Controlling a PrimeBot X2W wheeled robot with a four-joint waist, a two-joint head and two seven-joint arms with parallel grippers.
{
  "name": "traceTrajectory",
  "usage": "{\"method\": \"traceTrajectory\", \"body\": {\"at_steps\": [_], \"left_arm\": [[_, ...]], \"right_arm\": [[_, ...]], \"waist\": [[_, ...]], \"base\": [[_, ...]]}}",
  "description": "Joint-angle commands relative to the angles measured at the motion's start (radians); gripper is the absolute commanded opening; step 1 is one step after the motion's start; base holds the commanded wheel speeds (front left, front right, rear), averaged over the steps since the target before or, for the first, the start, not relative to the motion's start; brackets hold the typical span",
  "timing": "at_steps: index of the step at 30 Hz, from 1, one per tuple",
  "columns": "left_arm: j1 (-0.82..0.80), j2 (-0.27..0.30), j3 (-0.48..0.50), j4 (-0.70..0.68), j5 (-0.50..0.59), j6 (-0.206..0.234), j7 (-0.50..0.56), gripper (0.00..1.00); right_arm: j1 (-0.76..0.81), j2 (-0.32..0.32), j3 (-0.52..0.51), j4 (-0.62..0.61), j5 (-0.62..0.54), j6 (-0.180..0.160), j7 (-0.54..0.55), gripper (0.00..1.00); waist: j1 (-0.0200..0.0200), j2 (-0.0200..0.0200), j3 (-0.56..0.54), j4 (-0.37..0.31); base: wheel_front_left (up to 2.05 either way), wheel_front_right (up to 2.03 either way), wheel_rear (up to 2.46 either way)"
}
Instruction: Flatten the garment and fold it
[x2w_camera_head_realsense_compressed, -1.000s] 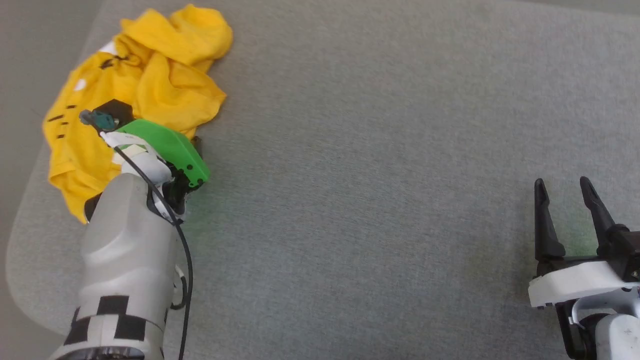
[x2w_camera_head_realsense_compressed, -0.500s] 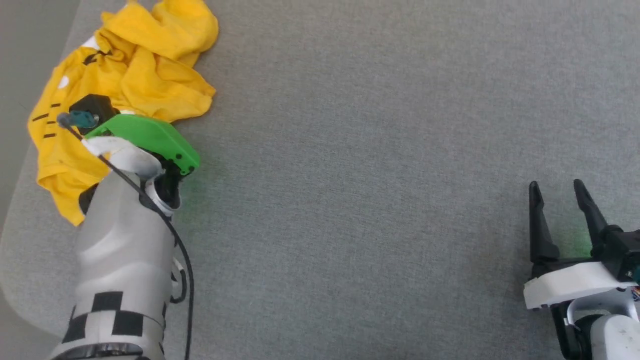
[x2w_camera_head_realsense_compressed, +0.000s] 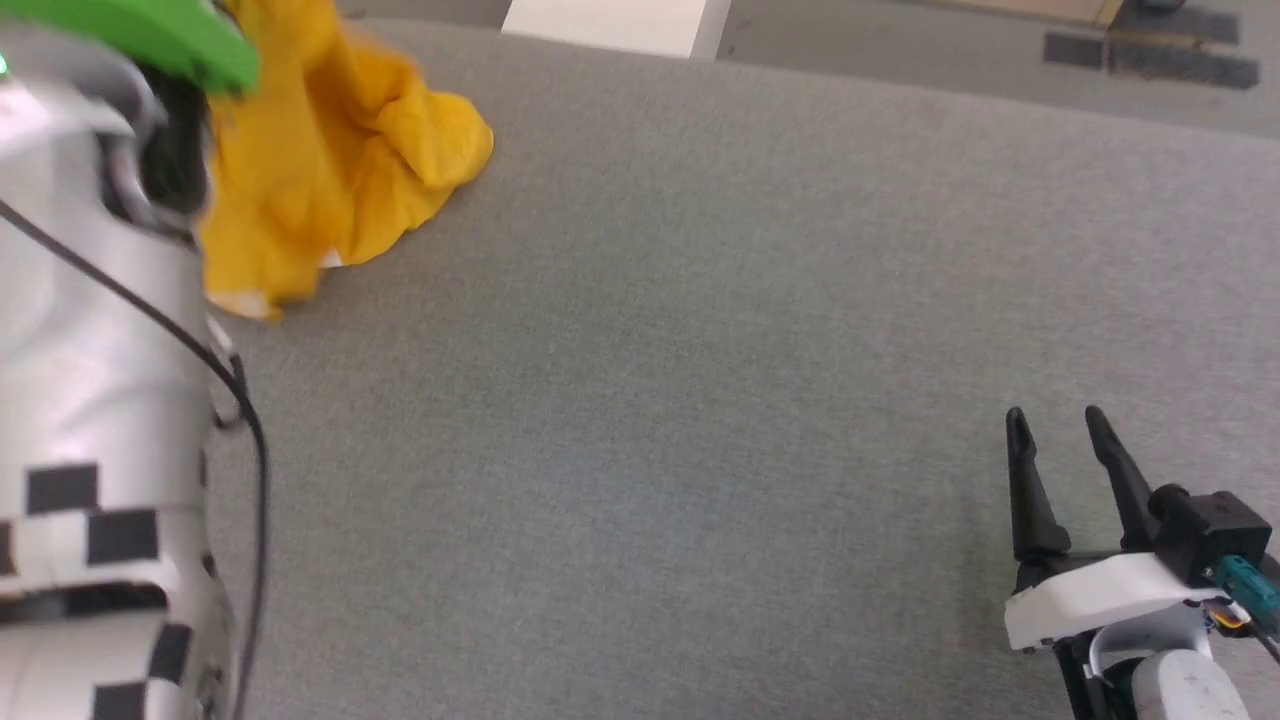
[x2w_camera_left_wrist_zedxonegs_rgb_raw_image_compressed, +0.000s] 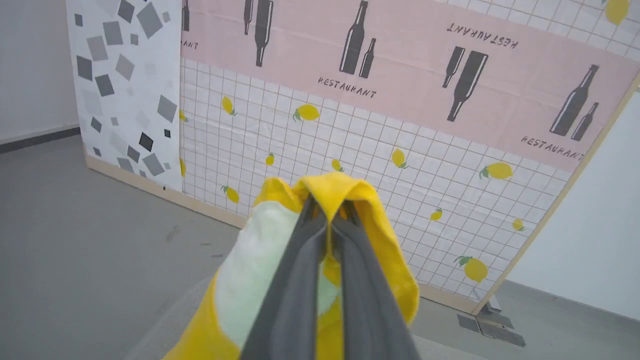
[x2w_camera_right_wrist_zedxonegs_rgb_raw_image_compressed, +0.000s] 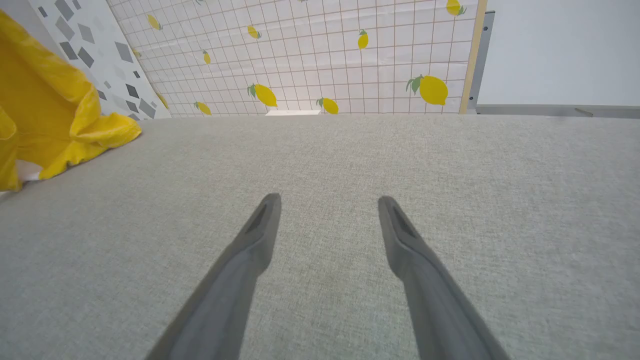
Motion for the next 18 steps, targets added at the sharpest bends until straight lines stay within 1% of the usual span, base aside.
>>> {"method": "traceTrajectory", "body": {"at_steps": [1,5,9,14,18], "left_arm": [[-0.048,0.009,-0.013,-0.029,0.011,-0.008,0.014,0.0],[-0.16,0.024,-0.044,-0.11,0.015,-0.02,0.069,0.0],[-0.254,0.009,-0.069,-0.159,-0.008,-0.031,0.116,0.0],[-0.329,-0.023,-0.097,-0.165,-0.035,-0.038,0.146,0.0],[-0.326,-0.063,-0.121,-0.149,-0.075,-0.046,0.166,0.0]], "right_arm": [[-0.003,-0.001,0.004,0.012,0.012,-0.002,-0.012,1.0],[-0.01,-0.001,0.005,0.056,0.042,-0.002,-0.035,1.0],[-0.016,-0.001,0.013,0.1,0.066,-0.002,-0.05,1.0],[-0.019,-0.001,0.014,0.144,0.082,-0.002,-0.06,1.0],[-0.016,-0.001,0.002,0.162,0.085,-0.002,-0.063,1.0]], "waist": [[0.0,0.0,-0.059,-0.05],[0.0,0.0,-0.09,-0.108],[0.0,0.0,-0.116,-0.176],[0.0,0.0,-0.138,-0.254],[0.0,0.0,-0.149,-0.303]], "base": [[0.0,0.0,0.0],[0.0,0.0,0.0],[0.0,0.0,0.0],[0.0,0.0,0.0],[0.0,0.0,0.0]]}}
